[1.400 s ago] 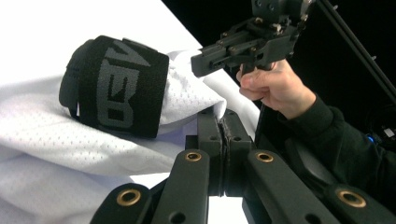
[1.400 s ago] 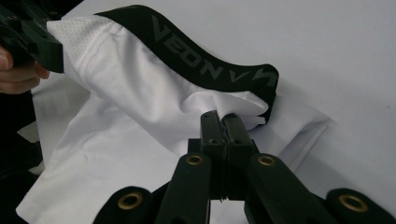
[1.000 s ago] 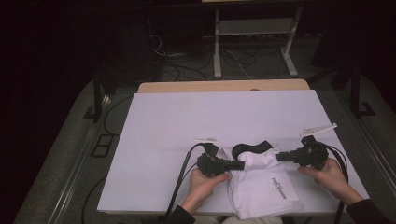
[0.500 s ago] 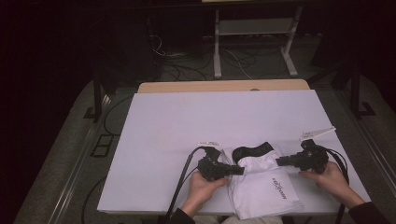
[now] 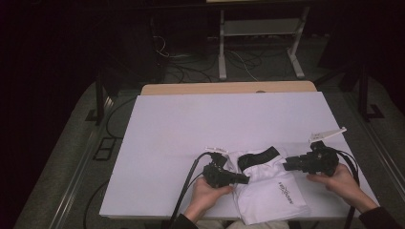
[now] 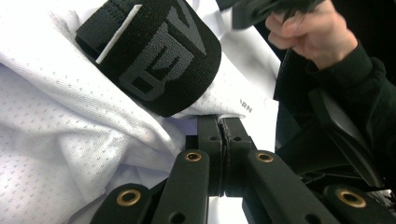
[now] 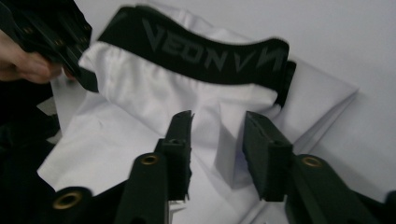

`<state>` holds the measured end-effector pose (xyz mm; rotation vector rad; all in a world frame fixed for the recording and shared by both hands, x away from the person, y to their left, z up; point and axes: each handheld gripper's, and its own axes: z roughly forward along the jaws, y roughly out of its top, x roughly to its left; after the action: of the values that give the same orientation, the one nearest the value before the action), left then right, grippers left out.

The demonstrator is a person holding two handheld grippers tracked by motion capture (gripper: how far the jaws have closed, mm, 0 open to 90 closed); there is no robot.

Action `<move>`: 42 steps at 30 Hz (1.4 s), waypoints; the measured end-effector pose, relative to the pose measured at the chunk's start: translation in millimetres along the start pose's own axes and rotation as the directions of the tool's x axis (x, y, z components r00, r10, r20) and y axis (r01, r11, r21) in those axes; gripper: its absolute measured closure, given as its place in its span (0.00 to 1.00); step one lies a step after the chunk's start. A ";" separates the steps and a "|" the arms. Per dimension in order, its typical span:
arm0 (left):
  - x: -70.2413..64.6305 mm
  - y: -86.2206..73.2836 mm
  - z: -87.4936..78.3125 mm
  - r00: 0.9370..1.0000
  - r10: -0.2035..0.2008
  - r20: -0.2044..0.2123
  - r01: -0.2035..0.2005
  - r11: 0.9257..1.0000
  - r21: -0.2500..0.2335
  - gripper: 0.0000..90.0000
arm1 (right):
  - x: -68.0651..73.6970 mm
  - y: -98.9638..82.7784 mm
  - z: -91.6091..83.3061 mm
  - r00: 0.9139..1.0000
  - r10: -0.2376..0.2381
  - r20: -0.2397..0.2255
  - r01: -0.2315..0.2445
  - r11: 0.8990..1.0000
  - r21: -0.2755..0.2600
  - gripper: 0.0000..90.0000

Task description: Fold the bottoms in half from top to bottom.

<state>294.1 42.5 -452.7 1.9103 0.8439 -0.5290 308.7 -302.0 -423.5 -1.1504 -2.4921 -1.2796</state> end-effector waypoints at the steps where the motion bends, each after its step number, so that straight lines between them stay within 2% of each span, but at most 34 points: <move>1: -0.1 0.0 0.6 1.000 0.001 0.002 -0.001 1.000 0.003 0.98 | -0.8 3.6 -1.5 1.000 0.001 0.004 -0.001 1.000 -0.008 0.61; 2: -0.1 0.0 0.6 1.000 0.001 0.002 -0.001 1.000 0.003 0.98 | -2.1 6.8 -2.0 1.000 0.004 0.005 -0.004 1.000 -0.017 0.59; 3: -0.4 -0.1 1.4 1.000 0.002 0.001 -0.002 1.000 0.012 0.98 | -4.4 10.0 -2.3 1.000 0.006 -0.012 -0.007 1.000 -0.021 0.54; 5: -0.7 -0.1 2.1 1.000 0.002 0.002 -0.002 1.000 0.019 0.98 | -8.2 16.7 -1.5 1.000 0.018 -0.023 -0.019 0.999 -0.029 0.52; 9: -0.6 0.2 3.2 1.000 0.010 -0.001 -0.010 0.999 0.033 0.98 | -16.0 28.4 8.5 0.999 0.026 -0.032 -0.026 1.000 0.000 0.46; 15: -0.2 -0.1 3.2 1.000 0.017 -0.009 -0.017 0.999 0.047 0.98 | -29.1 39.4 26.2 0.998 0.060 -0.019 -0.060 0.997 0.042 0.44; 18: 0.1 0.1 2.9 1.000 0.018 -0.012 -0.017 0.999 0.051 0.98 | -36.7 42.7 32.7 0.996 0.087 -0.027 -0.085 0.994 0.064 0.45; 21: 0.3 -0.2 3.1 1.000 0.018 -0.015 -0.017 0.998 0.057 0.98 | -43.0 45.7 39.3 0.990 0.125 -0.058 -0.120 0.989 0.090 0.45; 26: 0.5 -0.2 3.4 1.000 0.022 -0.019 -0.021 0.998 0.062 0.98 | -47.0 47.4 50.8 0.986 0.151 -0.067 -0.141 0.980 0.143 0.45; 28: 0.5 -0.4 3.4 1.000 0.022 -0.020 -0.021 0.998 0.062 0.98 | -47.7 47.2 54.2 0.985 0.153 -0.078 -0.140 0.978 0.151 0.48; 31: 0.8 -0.5 3.8 1.000 0.024 -0.019 -0.022 0.998 0.063 0.98 | -44.2 48.1 55.6 0.990 0.122 -0.073 -0.109 0.981 0.159 0.55; 35: 0.6 -0.8 4.2 0.999 0.027 -0.022 -0.025 0.997 0.067 0.97 | -40.9 48.4 54.7 0.992 0.092 -0.082 -0.078 0.985 0.151 0.73; 38: 0.7 -0.7 4.0 0.999 0.026 -0.022 -0.025 0.998 0.066 0.97 | -40.5 48.6 52.3 0.992 0.082 -0.097 -0.069 0.989 0.130 0.84; 40: 0.6 -0.7 3.9 0.999 0.030 -0.026 -0.028 0.997 0.066 0.97 | -39.7 48.8 50.4 0.991 0.078 -0.107 -0.065 0.991 0.120 0.88; 42: -0.4 -0.4 2.3 0.999 0.033 -0.040 -0.031 0.998 0.058 0.92 | -38.2 48.8 48.0 0.991 0.063 -0.117 -0.050 0.993 0.110 0.89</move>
<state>293.6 40.4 -453.8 1.9899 0.8315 -0.5007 379.3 -271.2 -438.2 -1.0782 -2.3919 -1.1504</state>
